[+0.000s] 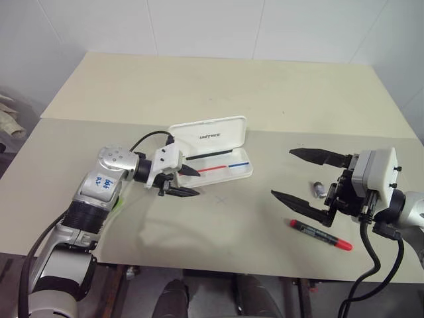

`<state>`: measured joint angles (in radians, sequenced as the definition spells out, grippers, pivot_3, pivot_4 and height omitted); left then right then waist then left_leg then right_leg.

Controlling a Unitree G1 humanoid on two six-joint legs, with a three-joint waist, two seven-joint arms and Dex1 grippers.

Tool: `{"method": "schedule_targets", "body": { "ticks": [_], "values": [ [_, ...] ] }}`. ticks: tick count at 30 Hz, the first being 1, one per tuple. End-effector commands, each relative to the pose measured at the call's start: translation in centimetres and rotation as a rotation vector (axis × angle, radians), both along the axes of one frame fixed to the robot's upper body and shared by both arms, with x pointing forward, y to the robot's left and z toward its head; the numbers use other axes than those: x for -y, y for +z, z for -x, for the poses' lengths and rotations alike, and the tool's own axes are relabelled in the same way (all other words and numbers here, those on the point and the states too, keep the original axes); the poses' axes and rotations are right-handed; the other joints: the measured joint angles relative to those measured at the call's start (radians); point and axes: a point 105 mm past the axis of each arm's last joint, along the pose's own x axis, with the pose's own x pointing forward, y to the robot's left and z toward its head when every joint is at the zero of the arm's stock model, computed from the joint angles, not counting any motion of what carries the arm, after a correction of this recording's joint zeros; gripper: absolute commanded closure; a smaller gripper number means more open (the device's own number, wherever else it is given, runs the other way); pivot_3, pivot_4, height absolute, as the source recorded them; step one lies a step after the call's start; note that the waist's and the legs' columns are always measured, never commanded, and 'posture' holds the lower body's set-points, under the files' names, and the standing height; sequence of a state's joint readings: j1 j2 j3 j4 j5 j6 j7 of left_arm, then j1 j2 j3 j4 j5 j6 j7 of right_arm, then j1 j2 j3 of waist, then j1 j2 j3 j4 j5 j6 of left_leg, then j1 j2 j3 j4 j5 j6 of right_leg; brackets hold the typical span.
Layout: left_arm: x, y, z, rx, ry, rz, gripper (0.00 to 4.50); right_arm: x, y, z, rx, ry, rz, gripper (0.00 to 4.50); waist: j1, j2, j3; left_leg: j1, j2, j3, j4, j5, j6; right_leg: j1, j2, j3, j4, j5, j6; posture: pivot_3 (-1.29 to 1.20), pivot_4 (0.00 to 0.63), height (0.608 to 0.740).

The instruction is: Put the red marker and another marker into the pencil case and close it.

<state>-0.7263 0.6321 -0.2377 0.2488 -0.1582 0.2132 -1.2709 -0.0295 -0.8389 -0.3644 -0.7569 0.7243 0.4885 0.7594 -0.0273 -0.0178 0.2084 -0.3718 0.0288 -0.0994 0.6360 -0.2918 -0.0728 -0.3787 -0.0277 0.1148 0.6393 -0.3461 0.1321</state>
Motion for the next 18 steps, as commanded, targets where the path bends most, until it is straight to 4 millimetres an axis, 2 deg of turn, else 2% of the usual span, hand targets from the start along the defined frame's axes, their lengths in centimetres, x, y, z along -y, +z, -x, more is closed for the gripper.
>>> {"method": "schedule_targets", "body": {
  "ticks": [1,11,18],
  "values": [
    [0.3,0.4,-0.5,0.040,0.019,-0.061,1.81,-0.6,0.7,0.7,0.058,-0.008,-0.021,0.00,0.001,0.000,0.000,0.000,0.000,0.000,0.000,0.000,0.000,0.000,0.000,0.000,0.000,0.000,0.000,0.00,0.150,0.740],
    [0.6,-0.5,-0.3,0.022,-0.008,-0.171,1.81,-1.0,0.7,1.1,0.069,-0.039,-0.051,0.00,0.001,0.000,0.000,0.000,0.000,0.000,0.000,0.000,0.000,0.000,0.000,0.000,0.000,0.000,0.000,0.00,0.150,0.740],
    [-1.4,-1.0,-0.9,0.029,0.046,-0.283,1.81,-0.8,0.9,1.2,0.080,-0.065,-0.061,0.00,0.000,0.000,0.000,0.000,0.000,0.000,0.000,0.000,0.000,0.000,0.000,0.000,0.000,0.000,0.000,0.00,0.150,0.740]
  ]
}}
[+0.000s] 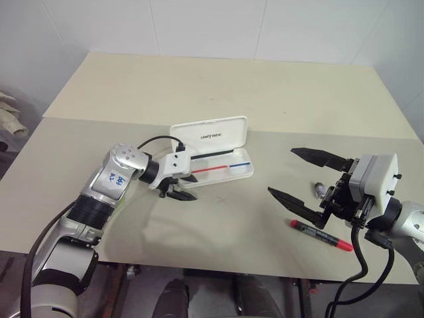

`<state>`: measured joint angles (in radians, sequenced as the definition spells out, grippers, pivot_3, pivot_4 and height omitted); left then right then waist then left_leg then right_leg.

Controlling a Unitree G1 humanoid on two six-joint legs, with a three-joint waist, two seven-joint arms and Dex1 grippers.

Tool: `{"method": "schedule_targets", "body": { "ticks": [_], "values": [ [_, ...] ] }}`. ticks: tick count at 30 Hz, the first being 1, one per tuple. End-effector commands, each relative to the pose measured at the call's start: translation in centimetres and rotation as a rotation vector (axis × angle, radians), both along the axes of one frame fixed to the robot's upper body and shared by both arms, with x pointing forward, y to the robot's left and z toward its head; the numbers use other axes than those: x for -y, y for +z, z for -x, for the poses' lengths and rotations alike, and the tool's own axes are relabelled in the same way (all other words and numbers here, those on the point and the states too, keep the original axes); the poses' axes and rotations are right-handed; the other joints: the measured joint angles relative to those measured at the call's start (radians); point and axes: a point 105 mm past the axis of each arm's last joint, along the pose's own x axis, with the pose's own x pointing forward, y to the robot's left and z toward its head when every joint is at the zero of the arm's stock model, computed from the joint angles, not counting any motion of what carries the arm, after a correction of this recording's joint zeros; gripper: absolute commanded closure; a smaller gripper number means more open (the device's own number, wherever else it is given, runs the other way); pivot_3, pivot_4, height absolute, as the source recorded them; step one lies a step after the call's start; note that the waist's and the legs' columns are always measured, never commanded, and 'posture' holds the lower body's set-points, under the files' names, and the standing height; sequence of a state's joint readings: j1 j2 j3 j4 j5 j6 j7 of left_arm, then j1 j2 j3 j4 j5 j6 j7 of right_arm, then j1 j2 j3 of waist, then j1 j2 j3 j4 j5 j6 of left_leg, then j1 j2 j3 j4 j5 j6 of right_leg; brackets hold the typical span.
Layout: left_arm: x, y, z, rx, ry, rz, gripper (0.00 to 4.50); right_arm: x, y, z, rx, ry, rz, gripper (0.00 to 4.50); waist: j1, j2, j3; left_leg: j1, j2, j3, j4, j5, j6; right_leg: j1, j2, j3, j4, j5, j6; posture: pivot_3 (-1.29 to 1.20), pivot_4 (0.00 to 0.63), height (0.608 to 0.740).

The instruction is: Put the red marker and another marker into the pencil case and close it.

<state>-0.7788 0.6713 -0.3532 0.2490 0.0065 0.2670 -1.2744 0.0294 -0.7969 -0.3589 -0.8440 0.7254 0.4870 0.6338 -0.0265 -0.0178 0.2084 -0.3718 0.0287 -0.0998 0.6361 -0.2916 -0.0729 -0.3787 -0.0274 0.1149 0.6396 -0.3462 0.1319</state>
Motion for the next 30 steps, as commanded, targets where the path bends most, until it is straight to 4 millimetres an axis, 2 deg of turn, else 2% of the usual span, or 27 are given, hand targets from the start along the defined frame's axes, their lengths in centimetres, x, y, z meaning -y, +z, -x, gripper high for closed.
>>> {"method": "schedule_targets", "body": {
  "ticks": [1,9,18,23,30],
  "values": [
    [-0.6,0.7,-0.3,0.033,0.009,-0.032,1.81,-0.2,0.9,0.6,0.053,-0.001,-0.004,0.00,-0.001,0.000,0.000,0.000,0.000,0.000,0.000,0.000,0.000,0.000,0.000,0.000,0.000,0.000,0.000,0.00,0.150,0.740],
    [-1.5,0.5,-1.1,0.065,0.014,-0.073,1.81,-0.2,1.0,0.3,0.065,-0.020,-0.020,0.00,-0.001,0.000,0.000,0.001,0.000,0.000,0.000,0.000,0.001,0.000,0.000,0.000,0.002,0.000,0.000,0.00,0.150,0.740],
    [-1.6,-0.1,-1.1,0.079,-0.014,-0.111,4.49,-0.1,1.3,0.1,0.073,-0.021,-0.021,0.00,-0.001,0.000,0.000,0.002,0.000,0.000,0.000,0.001,0.001,0.000,0.000,0.000,0.004,0.000,-0.001,0.00,0.150,0.740],
    [-1.1,-0.3,-0.7,0.074,-0.034,-0.093,4.49,0.0,1.4,0.0,0.073,-0.024,-0.020,0.00,-0.002,0.000,0.000,0.003,0.000,0.000,0.000,0.003,0.003,0.001,0.001,0.000,0.006,0.000,-0.001,0.00,0.150,0.740],
    [0.7,1.0,1.0,0.084,-0.144,-0.035,4.49,0.2,1.1,0.0,0.057,-0.024,-0.014,0.00,0.001,0.000,0.000,0.001,0.000,-0.001,0.000,0.003,0.003,0.001,0.001,0.000,0.005,0.000,-0.001,0.00,0.150,0.740]
  ]
}}
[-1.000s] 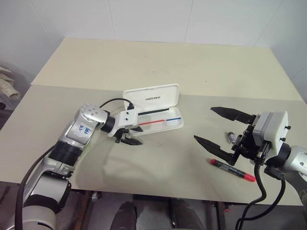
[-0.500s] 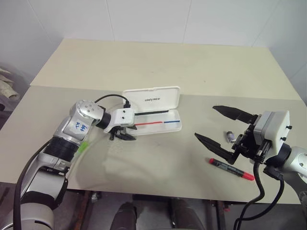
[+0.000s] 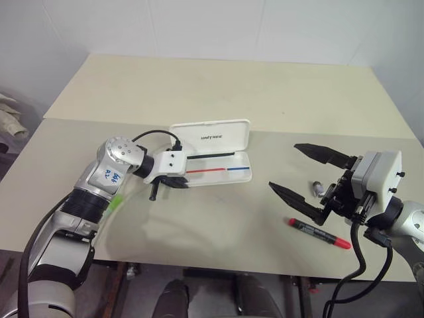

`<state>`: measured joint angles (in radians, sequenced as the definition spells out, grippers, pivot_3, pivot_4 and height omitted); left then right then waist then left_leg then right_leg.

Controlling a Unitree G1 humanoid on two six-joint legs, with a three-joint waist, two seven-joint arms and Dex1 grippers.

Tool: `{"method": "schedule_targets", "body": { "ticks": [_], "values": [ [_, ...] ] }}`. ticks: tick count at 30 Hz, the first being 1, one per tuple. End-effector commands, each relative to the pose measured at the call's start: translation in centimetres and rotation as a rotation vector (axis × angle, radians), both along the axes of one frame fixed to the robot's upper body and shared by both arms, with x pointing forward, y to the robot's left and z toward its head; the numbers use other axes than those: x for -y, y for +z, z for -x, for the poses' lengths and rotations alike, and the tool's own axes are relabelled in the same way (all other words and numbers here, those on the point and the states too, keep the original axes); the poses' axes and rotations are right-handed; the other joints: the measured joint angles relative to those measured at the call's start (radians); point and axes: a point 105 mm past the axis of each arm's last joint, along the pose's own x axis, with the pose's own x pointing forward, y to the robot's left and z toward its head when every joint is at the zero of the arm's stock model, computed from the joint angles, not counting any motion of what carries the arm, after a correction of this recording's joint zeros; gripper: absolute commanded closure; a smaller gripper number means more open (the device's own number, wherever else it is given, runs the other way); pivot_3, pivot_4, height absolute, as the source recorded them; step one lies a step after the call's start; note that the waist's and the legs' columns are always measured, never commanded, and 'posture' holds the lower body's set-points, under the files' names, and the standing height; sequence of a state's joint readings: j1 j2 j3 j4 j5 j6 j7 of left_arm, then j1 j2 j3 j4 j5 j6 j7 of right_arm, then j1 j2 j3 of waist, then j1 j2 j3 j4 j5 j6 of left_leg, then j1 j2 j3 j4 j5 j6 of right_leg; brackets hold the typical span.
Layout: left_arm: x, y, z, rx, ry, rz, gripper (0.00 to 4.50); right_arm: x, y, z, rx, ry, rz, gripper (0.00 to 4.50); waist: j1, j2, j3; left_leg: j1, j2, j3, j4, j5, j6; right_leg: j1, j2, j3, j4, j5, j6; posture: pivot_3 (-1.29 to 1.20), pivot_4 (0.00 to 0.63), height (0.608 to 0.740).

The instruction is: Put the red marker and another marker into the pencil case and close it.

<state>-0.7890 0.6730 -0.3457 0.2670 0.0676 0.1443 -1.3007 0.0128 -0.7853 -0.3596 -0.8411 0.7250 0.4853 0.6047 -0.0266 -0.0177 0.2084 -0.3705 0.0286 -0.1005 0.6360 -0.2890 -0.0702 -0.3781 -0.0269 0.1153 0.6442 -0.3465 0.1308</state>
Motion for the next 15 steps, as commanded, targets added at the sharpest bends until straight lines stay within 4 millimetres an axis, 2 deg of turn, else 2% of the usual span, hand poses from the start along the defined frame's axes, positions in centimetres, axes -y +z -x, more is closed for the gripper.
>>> {"method": "schedule_targets", "body": {
  "ticks": [1,8,15],
  "values": [
    [1.0,0.8,1.4,-0.004,-0.086,0.021,4.49,0.1,0.6,0.3,0.031,0.001,0.010,0.00,0.002,0.000,0.000,0.000,0.000,0.000,0.000,0.000,0.000,0.000,0.000,0.000,-0.001,0.000,0.000,0.00,0.150,0.740],
    [1.6,1.3,3.3,-0.018,-0.182,0.005,4.49,0.2,0.4,0.1,0.023,0.007,0.009,0.00,0.001,0.000,0.000,-0.001,0.000,0.000,-0.003,0.000,0.000,-0.001,0.000,0.000,-0.003,-0.001,0.000,0.00,0.150,0.740],
    [1.0,0.6,3.9,-0.032,-0.152,-0.039,4.49,0.1,0.4,0.0,0.022,0.013,0.005,0.00,-0.002,0.000,0.000,0.000,0.000,0.000,-0.002,0.000,0.000,-0.001,0.000,0.000,-0.002,-0.001,0.000,0.00,0.150,0.740]
  ]
}}
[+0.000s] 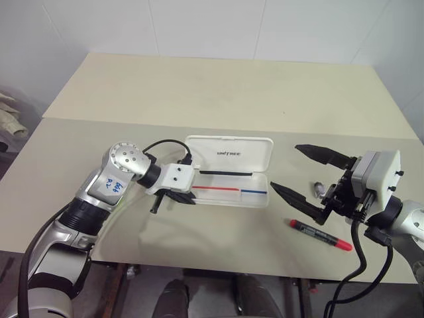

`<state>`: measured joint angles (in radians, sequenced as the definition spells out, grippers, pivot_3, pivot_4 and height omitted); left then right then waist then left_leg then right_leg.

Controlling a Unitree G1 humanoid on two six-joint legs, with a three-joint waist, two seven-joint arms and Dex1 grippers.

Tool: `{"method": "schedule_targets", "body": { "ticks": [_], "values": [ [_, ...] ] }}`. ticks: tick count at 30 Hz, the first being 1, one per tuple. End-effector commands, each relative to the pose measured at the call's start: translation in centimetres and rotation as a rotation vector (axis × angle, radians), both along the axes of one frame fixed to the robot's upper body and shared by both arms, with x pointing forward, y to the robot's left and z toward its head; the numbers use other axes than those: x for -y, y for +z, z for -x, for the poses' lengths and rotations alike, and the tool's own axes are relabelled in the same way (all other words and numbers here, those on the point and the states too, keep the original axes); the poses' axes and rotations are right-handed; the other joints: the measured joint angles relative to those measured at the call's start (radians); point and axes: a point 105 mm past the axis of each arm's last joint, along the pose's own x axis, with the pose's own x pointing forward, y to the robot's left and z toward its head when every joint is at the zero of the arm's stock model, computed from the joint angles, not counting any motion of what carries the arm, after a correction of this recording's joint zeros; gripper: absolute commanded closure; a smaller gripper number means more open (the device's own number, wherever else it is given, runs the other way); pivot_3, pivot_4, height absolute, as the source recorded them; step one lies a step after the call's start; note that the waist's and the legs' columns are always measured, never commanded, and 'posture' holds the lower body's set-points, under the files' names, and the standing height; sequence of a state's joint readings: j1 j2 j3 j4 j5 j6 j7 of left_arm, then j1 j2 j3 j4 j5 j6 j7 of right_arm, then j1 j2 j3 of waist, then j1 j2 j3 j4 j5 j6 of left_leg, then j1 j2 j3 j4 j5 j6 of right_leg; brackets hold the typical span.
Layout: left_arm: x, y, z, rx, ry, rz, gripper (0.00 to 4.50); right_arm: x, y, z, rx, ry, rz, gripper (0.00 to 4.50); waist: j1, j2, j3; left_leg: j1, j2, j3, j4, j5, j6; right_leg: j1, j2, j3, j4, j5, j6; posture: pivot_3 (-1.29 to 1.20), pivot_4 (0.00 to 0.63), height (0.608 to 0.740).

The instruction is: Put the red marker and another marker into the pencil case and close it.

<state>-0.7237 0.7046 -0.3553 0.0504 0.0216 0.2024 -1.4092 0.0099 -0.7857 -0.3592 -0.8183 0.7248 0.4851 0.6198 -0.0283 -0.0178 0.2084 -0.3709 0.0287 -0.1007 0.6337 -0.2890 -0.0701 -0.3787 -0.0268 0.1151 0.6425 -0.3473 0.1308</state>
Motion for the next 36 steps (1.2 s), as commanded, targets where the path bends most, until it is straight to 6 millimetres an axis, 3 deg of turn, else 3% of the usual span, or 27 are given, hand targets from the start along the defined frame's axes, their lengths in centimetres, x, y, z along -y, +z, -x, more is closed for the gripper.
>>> {"method": "schedule_targets", "body": {
  "ticks": [1,25,29,34,36],
  "values": [
    [-0.5,0.2,0.5,0.011,0.013,-0.015,4.49,-0.1,0.7,0.3,0.038,0.012,0.007,0.00,-0.001,0.000,0.000,0.000,0.000,0.000,0.000,0.000,0.000,0.000,0.000,0.000,0.000,0.000,0.000,0.00,0.150,0.740],
    [-0.3,0.0,1.6,-0.012,0.009,-0.025,4.49,-0.5,0.5,0.1,0.040,0.021,-0.012,0.00,0.001,0.000,0.000,0.000,0.000,0.000,-0.001,0.000,0.000,0.000,0.000,0.000,0.000,0.000,-0.001,0.00,0.150,0.740],
    [-0.3,-0.2,2.0,-0.026,0.001,-0.035,3.46,-0.6,0.5,0.1,0.042,0.021,-0.014,0.00,0.001,0.000,0.000,0.000,0.000,0.000,-0.001,0.000,0.000,0.000,0.000,0.000,0.000,0.000,-0.001,0.00,0.150,0.740],
    [0.3,0.2,1.5,-0.021,0.026,0.009,1.88,-0.6,0.5,0.0,0.047,0.019,-0.013,0.00,0.001,0.000,0.000,0.000,0.000,0.000,-0.001,0.000,0.000,0.000,0.000,0.000,0.000,0.000,-0.001,0.00,0.150,0.740],
    [0.3,0.3,1.5,-0.025,0.029,0.010,1.88,-0.6,0.5,-0.1,0.049,0.019,-0.014,0.00,0.001,0.000,0.000,0.000,0.000,0.000,-0.001,0.000,0.000,0.000,0.000,0.000,0.000,0.000,-0.001,0.00,0.150,0.740]
  ]
}}
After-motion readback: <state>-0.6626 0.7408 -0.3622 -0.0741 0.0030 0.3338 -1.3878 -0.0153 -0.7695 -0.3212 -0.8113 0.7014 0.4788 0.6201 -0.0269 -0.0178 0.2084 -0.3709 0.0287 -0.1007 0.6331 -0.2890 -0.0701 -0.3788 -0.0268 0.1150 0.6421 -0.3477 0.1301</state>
